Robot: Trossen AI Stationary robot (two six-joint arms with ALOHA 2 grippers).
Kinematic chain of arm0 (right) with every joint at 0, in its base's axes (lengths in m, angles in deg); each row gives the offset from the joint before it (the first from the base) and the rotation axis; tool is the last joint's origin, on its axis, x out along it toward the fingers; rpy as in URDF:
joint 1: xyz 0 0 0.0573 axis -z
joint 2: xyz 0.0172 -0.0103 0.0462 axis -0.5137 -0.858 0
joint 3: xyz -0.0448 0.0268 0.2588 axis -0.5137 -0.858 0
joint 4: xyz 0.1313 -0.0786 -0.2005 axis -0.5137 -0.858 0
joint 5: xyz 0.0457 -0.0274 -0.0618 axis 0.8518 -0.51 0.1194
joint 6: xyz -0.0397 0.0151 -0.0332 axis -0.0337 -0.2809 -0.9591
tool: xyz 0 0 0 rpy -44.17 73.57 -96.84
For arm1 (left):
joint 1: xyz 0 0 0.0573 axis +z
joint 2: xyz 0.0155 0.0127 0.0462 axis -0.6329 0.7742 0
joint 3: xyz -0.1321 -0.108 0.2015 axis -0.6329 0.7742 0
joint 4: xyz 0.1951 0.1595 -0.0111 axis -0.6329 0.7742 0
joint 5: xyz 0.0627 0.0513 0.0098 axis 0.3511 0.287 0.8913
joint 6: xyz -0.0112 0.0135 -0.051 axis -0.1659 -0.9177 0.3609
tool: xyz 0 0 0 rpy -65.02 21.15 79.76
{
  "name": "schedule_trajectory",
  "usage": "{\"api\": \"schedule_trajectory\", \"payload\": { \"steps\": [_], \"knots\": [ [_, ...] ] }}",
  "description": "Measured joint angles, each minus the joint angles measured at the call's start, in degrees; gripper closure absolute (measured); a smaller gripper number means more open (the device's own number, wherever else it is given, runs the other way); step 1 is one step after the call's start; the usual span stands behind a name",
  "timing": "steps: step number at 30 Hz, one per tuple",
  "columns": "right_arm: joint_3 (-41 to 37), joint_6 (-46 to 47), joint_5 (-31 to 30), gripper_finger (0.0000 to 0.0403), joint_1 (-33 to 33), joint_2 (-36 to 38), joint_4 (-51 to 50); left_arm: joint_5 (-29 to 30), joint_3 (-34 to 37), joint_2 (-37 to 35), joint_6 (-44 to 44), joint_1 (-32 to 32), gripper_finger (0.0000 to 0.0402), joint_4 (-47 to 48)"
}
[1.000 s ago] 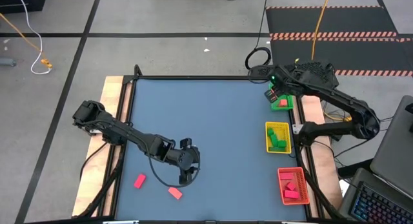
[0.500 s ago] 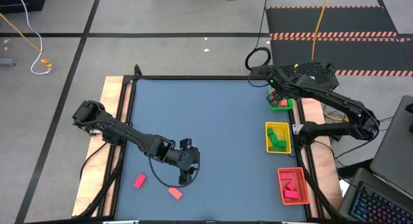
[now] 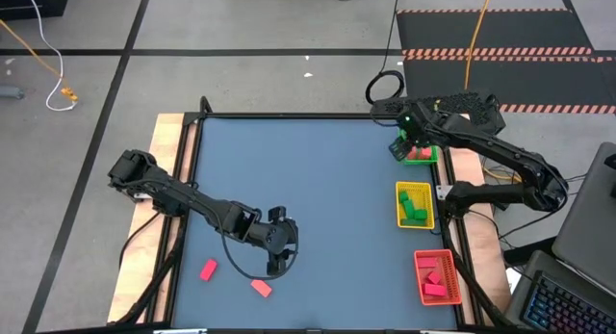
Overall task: Sort & place blocks by color
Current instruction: Put orange block into the green basket
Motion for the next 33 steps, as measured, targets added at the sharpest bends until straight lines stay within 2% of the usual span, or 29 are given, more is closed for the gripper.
{"api": "schedule_trajectory", "payload": {
  "steps": [6,10,13,19,22,29,33],
  "knots": [
    [-2.3,3.1,17.7,0.0177,-4.4,0.8,14.1,0.0,0.0,0.0,0.0,0.0,0.0213,0.0],
    [-9.1,5.8,29.8,0.0177,-9.4,0.7,28.1,0.0,0.0,0.0,0.3,0.0,0.0213,0.0],
    [-15.5,8.9,34.8,0.0177,-13.5,0.7,39.9,0.0,0.0,0.0,0.3,0.0,0.0213,0.0],
    [-24.2,12.2,35.0,0.0177,-23.2,0.7,63.2,0.0,0.0,0.0,0.4,0.0,0.0213,0.0],
    [-25.8,11.5,31.9,0.0177,-29.2,0.7,72.4,0.0,0.0,0.0,0.4,0.0,0.0213,0.0],
    [-24.9,3.4,20.2,0.0177,-42.7,-2.5,82.9,0.0,0.0,0.0,1.9,-0.1,0.0213,-0.5],
    [-21.4,0.2,18.5,0.0177,-46.8,-7.8,86.3,-3.0,0.0,0.0,6.3,-0.1,0.0213,-0.3]
  ]
}}
